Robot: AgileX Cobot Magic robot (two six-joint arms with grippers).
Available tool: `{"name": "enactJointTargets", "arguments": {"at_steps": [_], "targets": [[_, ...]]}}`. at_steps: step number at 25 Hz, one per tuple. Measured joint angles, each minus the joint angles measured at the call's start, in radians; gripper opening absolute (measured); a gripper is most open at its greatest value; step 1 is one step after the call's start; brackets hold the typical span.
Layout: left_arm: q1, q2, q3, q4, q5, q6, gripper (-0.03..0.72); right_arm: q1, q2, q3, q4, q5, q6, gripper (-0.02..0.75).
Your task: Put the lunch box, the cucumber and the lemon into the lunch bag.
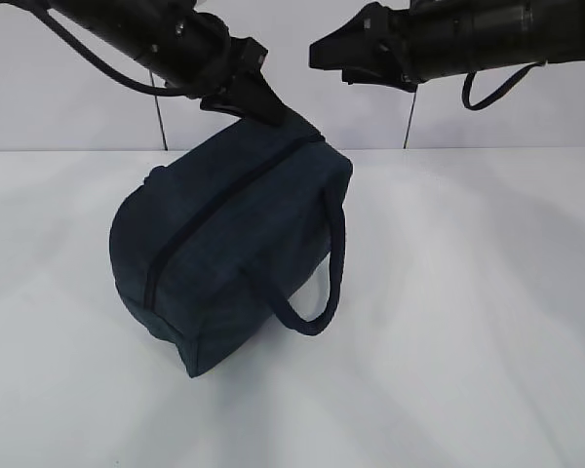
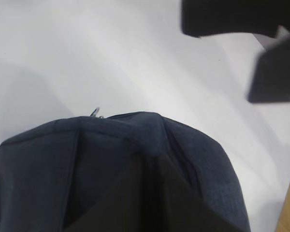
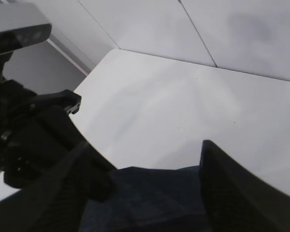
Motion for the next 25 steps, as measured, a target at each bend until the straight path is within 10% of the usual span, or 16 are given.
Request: {"name": "enactJointTargets", "arguments": {"at_steps": [8,16,25], "targets": [[0.025,0.046,-0.002,0.020,-0.074,-0.002,0.055,0.000,-0.034,0.000,-0.109,0.024,0.036,0.529],[0.074,0.047,-0.002,0.022,-0.045,-0.019,0.484,0.000,-0.049,0.000,-0.234,0.068,0.098,0.529],[0.109,-0.062,-0.117,0.233,0.203,-0.166,0.508,0.000,-0.141,0.000,-0.505,0.145,0.266,0.529]]}}
